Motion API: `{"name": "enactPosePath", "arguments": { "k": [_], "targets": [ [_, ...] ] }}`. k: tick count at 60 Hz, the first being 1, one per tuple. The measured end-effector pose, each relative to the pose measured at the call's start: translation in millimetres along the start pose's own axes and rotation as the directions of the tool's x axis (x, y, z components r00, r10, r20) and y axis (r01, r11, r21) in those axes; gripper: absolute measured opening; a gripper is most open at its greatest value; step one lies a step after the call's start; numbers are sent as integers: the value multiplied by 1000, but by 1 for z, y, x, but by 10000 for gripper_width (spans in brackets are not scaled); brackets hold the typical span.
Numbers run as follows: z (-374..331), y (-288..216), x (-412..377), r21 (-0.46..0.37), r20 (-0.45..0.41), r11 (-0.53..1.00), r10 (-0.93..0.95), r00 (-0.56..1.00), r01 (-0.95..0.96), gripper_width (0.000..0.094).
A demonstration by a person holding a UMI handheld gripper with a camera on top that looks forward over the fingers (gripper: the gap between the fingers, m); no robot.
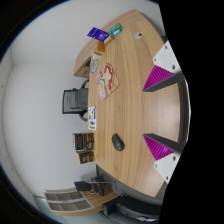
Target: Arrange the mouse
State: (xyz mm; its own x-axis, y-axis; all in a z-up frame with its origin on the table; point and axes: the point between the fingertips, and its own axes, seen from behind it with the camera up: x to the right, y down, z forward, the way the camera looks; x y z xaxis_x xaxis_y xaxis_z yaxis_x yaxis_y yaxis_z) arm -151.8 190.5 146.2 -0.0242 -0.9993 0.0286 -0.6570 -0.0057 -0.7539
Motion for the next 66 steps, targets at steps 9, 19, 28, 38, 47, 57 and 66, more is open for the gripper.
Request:
{"name": "enactPosePath", "arguments": {
  "k": [9, 19, 28, 38, 47, 57, 66],
  "targets": [
    [25, -3, -47, -2, 27, 1000, -12, 1000, 12, 867],
    [60, -6, -98, 7, 51, 1000, -21, 998, 21, 869],
    [98, -8, -135, -2, 60, 999, -37, 998, 37, 866],
    [141, -13, -162, -4, 57, 998, -64, 996, 64, 868],
    [178, -17, -175, -16, 52, 997, -73, 996, 74, 870],
    [220, -26, -184, -22, 41, 997, -78, 996, 79, 869],
    [253, -31, -191, -43, 47, 996, -73, 996, 75, 869]
  ]
}}
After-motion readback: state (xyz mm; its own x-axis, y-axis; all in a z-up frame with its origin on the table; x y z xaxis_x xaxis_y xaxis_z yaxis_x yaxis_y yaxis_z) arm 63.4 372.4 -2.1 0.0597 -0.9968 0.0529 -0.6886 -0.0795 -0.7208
